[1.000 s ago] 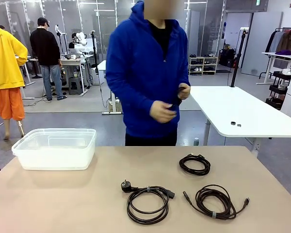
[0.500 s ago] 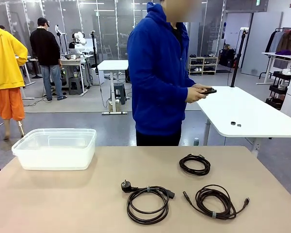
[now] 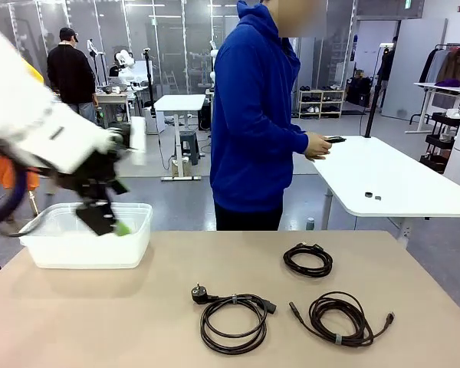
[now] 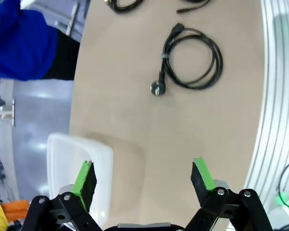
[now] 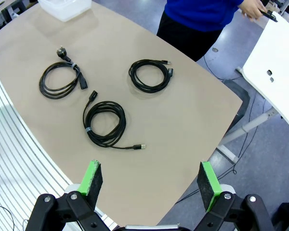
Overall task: Organize and store the cables.
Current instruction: Place the Power Cable into the Organizing box.
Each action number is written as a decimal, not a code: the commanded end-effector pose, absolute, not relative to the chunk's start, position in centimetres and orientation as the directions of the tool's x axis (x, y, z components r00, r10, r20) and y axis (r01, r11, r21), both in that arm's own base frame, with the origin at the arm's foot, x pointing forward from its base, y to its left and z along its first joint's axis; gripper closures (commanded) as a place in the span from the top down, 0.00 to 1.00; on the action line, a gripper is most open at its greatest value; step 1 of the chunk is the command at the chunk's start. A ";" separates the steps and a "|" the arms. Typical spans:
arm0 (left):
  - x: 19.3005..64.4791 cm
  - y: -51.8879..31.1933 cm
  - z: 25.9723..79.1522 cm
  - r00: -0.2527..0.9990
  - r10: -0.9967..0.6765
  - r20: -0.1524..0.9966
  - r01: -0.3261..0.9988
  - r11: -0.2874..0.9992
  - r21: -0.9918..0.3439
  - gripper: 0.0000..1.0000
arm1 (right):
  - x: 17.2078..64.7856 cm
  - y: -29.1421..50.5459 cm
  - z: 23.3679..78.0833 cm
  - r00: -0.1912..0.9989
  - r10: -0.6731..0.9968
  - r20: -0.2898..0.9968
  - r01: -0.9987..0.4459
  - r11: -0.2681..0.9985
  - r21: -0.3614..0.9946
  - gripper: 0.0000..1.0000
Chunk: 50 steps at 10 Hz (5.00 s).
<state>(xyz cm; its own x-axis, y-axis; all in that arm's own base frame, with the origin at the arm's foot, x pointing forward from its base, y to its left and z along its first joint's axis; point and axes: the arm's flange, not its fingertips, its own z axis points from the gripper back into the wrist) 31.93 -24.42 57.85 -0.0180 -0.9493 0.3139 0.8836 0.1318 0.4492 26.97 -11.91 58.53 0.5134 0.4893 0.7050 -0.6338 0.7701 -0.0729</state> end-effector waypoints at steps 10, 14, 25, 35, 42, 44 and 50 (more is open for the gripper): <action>35.1 -32.3 55.1 -0.090 -0.966 0.242 0.914 0.016 0.405 1.00 | 27.0 -12.0 58.5 0.505 0.497 0.705 -0.640 0.764 -0.080 1.00; 40.7 -36.3 45.3 -0.066 -0.967 0.247 0.928 0.032 0.372 1.00 | 27.0 -12.0 58.5 0.505 0.497 0.705 -0.640 0.764 -0.080 1.00; 47.6 -44.5 34.0 -0.021 -0.987 0.159 0.984 0.008 0.180 1.00 | 27.0 -12.0 58.5 0.505 0.497 0.705 -0.640 0.764 -0.080 1.00; 47.8 -44.3 31.2 -0.012 -0.997 0.074 0.996 -0.006 0.086 0.00 | 27.0 -12.0 58.5 0.505 0.497 0.705 -0.640 0.764 -0.080 1.00; 47.0 -42.4 39.0 -0.068 -0.996 0.059 0.997 -0.070 -0.028 0.00 | 27.0 -12.0 58.5 0.505 0.497 0.705 -0.640 0.764 -0.080 1.00; 47.3 -39.7 45.3 -0.115 -0.989 0.092 0.993 -0.116 -0.009 0.00 | 27.0 -12.0 58.5 0.505 0.497 0.705 -0.640 0.764 -0.080 1.00; 47.2 -38.9 47.9 -0.103 -0.993 0.063 0.994 -0.101 0.039 0.00 | 27.0 -12.0 58.5 0.505 0.497 0.705 -0.640 0.764 -0.080 1.00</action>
<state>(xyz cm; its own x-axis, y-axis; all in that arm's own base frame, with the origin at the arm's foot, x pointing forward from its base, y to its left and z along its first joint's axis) 47.15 -38.65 47.86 -0.1154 -0.9920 0.0521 0.9930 -0.1138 0.0332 26.96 -11.87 58.57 0.5131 0.4906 0.7043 -0.6337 0.7700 -0.0747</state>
